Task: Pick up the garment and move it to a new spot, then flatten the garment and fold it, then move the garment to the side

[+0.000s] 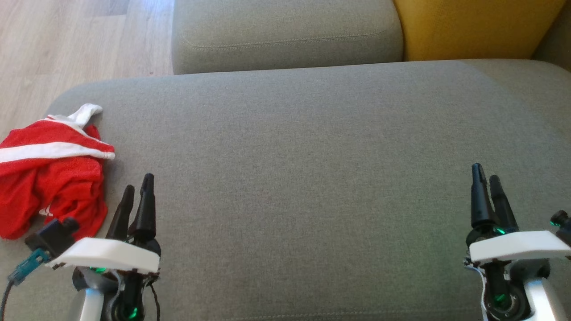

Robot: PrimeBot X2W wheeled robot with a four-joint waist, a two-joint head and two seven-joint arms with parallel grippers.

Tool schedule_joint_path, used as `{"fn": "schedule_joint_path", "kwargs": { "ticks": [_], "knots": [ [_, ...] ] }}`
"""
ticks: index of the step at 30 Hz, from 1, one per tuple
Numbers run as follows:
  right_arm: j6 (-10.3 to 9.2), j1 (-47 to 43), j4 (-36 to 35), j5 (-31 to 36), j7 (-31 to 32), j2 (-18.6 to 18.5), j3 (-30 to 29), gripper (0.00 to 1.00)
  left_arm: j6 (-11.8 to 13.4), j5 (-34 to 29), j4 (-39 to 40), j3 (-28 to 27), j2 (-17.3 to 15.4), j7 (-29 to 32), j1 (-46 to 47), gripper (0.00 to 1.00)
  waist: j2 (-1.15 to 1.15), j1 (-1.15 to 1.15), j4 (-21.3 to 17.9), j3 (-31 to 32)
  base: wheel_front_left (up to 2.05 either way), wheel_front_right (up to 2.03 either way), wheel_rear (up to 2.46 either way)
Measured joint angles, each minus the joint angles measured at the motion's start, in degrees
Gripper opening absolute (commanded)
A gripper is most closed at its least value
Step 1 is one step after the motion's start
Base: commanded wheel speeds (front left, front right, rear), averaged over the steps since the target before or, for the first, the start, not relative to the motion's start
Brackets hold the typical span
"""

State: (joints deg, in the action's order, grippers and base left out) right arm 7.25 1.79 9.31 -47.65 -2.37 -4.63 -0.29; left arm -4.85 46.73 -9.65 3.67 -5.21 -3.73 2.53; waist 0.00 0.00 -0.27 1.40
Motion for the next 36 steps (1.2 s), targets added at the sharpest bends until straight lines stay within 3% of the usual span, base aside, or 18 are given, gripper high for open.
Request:
{"fn": "schedule_joint_path", "kwargs": {
  "ticks": [36],
  "knots": [
    [0.00, -0.11, 2.09, 26.20, -2.40, -0.53, 3.31, 1.00, 5.44, -24.35, -3.61, 5.26, -3.63, -5.92, -0.01, 1.00, 0.00, 0.00, 0.07, 0.65, 0.00, 0.00, 0.00]
  ]
}}
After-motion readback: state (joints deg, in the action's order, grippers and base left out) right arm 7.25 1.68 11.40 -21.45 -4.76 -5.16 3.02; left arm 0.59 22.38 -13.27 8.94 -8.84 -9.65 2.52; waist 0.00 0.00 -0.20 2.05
